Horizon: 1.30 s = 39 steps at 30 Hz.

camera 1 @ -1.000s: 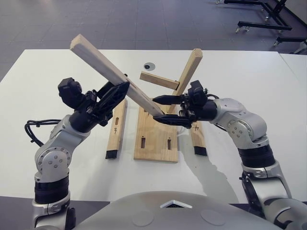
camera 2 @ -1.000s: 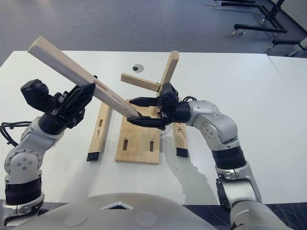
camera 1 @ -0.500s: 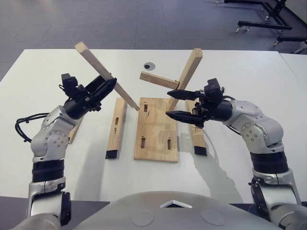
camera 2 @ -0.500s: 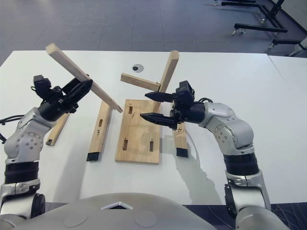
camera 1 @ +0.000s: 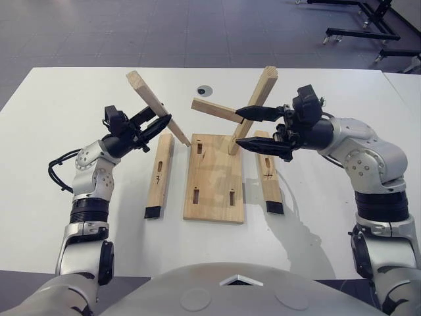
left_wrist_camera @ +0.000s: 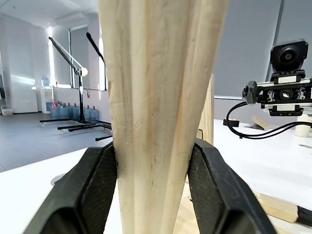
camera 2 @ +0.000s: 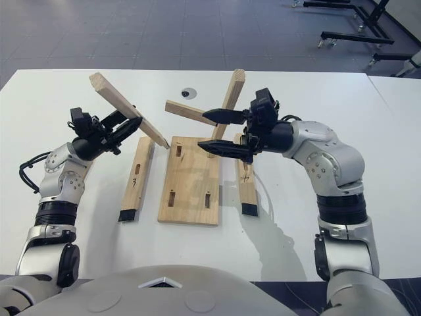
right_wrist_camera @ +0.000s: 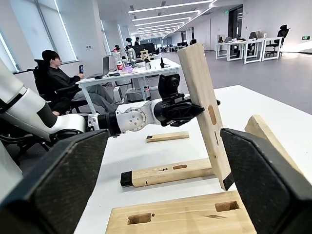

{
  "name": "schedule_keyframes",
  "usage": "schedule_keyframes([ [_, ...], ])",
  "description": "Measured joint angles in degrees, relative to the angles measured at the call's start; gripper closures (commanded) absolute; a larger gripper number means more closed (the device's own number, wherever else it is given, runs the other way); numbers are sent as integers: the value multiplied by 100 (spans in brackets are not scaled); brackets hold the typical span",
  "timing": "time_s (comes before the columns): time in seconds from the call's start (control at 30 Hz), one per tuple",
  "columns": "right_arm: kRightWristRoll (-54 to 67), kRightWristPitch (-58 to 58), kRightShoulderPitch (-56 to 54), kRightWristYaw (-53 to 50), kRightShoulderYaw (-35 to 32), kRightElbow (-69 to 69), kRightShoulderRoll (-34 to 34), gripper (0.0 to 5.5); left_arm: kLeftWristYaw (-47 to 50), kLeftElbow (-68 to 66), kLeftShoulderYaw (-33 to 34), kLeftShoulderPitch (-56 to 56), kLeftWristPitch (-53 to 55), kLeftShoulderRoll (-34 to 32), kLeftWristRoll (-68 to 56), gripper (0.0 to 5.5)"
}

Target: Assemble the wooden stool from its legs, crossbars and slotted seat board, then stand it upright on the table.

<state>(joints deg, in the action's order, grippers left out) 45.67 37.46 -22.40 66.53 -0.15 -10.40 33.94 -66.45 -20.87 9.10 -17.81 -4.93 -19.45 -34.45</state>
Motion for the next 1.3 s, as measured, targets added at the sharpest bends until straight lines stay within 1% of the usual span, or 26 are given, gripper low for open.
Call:
schedule_keyframes([
  [0.1,-10,67,-165,116,14,91,86,131,-51,50,236,-101,-43,21,-209,347],
  [0.2,-18,118,-251,195,43,159,122,131,-300,65,259,-102,59,22,-328,347],
  [0.4,-69,120,-398,289,138,259,131,131,-752,-115,-141,-168,213,162,-126,347],
  [0.53,-69,121,-412,370,151,270,142,131,-1018,-546,-270,-338,216,140,40,347],
  [0.7,-69,136,-414,390,158,274,177,131,-1422,-1151,-370,-759,211,-190,286,347],
  [1.07,-45,362,-400,387,198,108,189,131,-2140,-1192,-1008,-1405,409,-899,1019,347],
  [1.17,-39,370,-355,374,201,33,179,131,-2278,-1226,-1141,-1645,393,-974,1205,347],
  [1.3,-14,378,-286,355,221,-48,152,131,-2334,-1320,-1154,-1684,336,-1024,1269,347],
])
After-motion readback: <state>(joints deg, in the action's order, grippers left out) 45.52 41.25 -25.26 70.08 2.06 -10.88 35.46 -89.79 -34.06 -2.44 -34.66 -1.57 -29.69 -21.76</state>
